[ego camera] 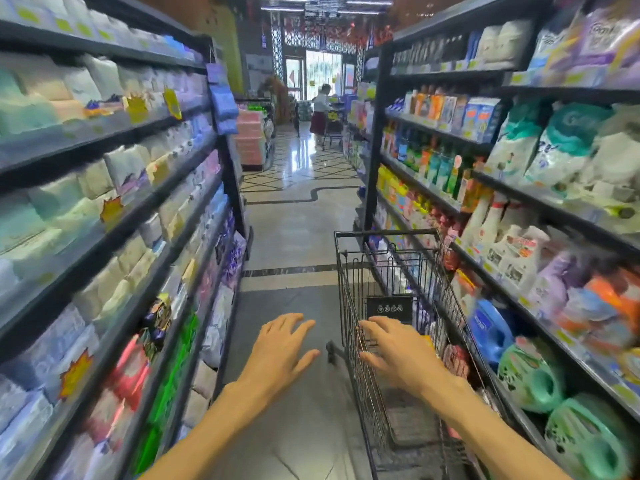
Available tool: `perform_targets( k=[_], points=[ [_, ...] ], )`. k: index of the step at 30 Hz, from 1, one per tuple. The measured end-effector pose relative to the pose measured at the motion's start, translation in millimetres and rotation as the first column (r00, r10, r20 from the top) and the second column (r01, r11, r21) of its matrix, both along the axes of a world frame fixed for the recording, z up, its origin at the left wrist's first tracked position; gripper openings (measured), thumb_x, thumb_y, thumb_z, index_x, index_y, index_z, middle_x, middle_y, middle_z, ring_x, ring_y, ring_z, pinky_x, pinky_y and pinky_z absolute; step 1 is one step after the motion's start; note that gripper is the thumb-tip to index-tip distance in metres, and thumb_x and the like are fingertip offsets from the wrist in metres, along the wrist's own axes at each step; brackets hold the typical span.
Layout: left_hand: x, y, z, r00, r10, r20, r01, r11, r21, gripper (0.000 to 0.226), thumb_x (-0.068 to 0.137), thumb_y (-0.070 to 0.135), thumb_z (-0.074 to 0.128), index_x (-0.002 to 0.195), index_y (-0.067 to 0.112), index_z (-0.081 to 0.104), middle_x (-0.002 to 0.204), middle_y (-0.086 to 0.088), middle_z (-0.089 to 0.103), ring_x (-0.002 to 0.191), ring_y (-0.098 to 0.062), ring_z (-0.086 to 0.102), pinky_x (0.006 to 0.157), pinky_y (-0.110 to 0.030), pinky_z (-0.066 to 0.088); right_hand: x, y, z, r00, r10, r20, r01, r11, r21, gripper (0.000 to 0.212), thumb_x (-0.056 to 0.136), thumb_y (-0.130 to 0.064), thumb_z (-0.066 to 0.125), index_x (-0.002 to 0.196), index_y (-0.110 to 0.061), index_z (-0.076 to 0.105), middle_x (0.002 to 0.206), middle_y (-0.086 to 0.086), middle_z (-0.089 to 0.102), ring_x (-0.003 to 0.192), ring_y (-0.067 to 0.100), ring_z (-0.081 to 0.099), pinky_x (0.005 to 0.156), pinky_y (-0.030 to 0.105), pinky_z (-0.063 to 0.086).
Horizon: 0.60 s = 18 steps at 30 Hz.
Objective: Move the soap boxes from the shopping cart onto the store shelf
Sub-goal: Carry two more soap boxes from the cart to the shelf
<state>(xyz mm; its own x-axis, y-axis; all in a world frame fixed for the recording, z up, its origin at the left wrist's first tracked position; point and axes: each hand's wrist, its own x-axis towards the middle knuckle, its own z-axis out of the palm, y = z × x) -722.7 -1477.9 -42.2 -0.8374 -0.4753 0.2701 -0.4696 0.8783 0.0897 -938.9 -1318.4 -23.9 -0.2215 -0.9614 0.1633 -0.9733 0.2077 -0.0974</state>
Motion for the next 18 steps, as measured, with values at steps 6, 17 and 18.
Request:
perform_targets(
  k=[6,17,18],
  points=[
    [-105,-86,16,0.996,-0.084,0.019,0.084,0.996,-0.004,0.062,0.093,0.062,0.031,0.142,0.026,0.042,0.144,-0.003,0.047,0.133,-0.024,0.043,0.106,-0.042,0.040,-93,-74,11,0.994,-0.104,0.020,0.104,0.995,0.000,0.066,0.094,-0.053,0.052,0.150,-0.026,0.033,0.148,-0.003,0.043,0.134,0.019,0.043,0.108,0.036,0.040],
    [-335,-136,3,0.858,-0.513,0.039,0.513,0.858,-0.006,0.056,0.094,0.053,0.052,0.141,0.025,0.044,0.139,0.000,0.049,0.129,-0.025,0.046,0.104,-0.041,0.042,-235,-75,-1,0.882,-0.470,-0.001,0.470,0.882,0.015,0.064,0.090,-0.055,0.055,0.145,-0.025,0.042,0.140,-0.001,0.051,0.128,0.023,0.049,0.099,0.040,0.044],
    [-359,-136,-2,0.829,-0.557,0.042,0.558,0.830,0.005,0.056,0.093,0.053,0.053,0.141,0.025,0.046,0.139,0.001,0.050,0.128,-0.025,0.047,0.103,-0.041,0.043,-248,-68,-6,0.857,-0.515,-0.005,0.515,0.857,0.029,0.064,0.090,-0.057,0.053,0.144,-0.026,0.041,0.140,-0.002,0.051,0.128,0.023,0.049,0.098,0.041,0.044]
  ],
)
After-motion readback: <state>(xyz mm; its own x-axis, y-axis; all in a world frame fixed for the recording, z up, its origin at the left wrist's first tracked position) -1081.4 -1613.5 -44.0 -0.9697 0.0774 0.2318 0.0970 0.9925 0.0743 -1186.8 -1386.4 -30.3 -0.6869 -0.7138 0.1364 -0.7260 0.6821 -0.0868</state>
